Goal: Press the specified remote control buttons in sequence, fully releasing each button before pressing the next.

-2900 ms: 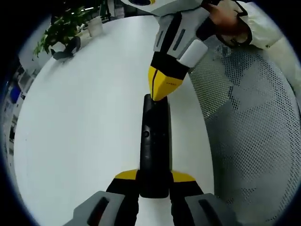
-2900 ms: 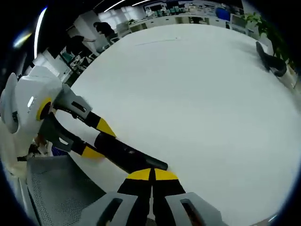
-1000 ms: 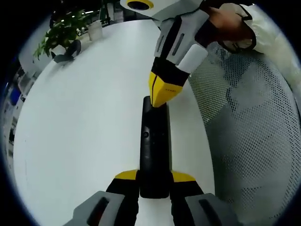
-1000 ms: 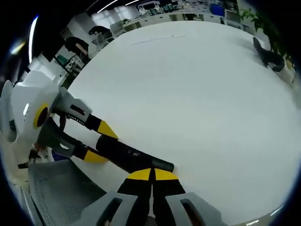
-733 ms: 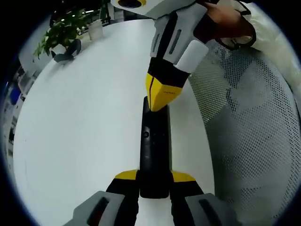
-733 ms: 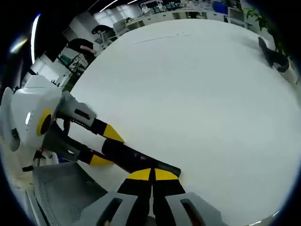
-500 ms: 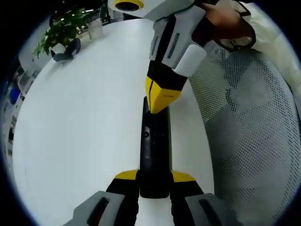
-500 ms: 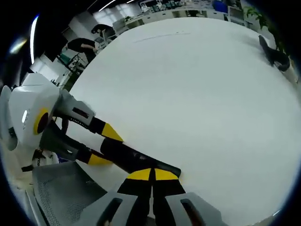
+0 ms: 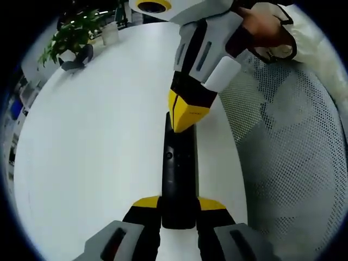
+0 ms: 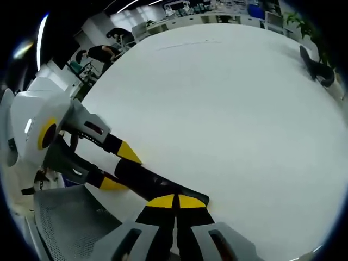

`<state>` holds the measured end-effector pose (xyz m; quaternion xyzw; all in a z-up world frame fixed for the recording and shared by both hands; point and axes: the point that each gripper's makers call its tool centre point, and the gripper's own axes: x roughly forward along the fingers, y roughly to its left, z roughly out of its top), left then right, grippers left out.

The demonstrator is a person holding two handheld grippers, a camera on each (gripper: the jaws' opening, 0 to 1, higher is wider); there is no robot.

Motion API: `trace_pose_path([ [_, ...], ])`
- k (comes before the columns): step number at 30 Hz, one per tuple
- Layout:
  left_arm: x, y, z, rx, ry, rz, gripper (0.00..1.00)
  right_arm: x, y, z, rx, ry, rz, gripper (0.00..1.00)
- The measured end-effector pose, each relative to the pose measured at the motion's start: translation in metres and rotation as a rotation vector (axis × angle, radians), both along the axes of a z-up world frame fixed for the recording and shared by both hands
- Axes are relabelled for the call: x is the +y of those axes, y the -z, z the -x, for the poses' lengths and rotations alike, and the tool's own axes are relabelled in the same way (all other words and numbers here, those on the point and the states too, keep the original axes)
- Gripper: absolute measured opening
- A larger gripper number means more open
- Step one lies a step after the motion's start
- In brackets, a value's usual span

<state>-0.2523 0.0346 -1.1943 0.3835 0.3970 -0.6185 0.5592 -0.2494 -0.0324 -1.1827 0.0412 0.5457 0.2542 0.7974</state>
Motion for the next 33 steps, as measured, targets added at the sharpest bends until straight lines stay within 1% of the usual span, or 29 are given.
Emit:
trace_pose_path([
  [4, 0.000, 0.000, 0.000, -0.007, 0.001, -0.005, 0.22, 0.000, -0.001, 0.000, 0.013, 0.014, -0.007, 0.00],
  [9, 0.000, 0.000, 0.001, -0.006, -0.001, -0.004, 0.22, 0.001, -0.001, 0.000, 0.023, -0.004, 0.012, 0.00],
  [13, 0.000, 0.000, 0.001, -0.008, 0.000, -0.010, 0.22, 0.004, -0.004, -0.004, 0.007, 0.003, -0.006, 0.00],
  [18, 0.000, 0.000, 0.000, -0.007, 0.000, -0.008, 0.22, 0.008, -0.001, -0.006, 0.021, 0.005, -0.019, 0.00],
  [27, 0.000, 0.000, 0.000, 0.003, 0.004, -0.010, 0.22, 0.009, 0.001, -0.006, 0.018, -0.007, -0.004, 0.00],
  [30, 0.000, 0.000, 0.000, 0.005, 0.005, -0.010, 0.22, 0.010, 0.001, -0.006, 0.011, -0.030, 0.018, 0.00],
  [32, 0.000, 0.000, 0.000, 0.004, 0.006, -0.011, 0.22, 0.011, 0.001, -0.006, 0.012, -0.025, 0.028, 0.00],
  [33, 0.000, 0.000, 0.000, 0.004, 0.007, -0.012, 0.22, 0.011, 0.002, -0.006, 0.001, -0.030, 0.042, 0.00],
])
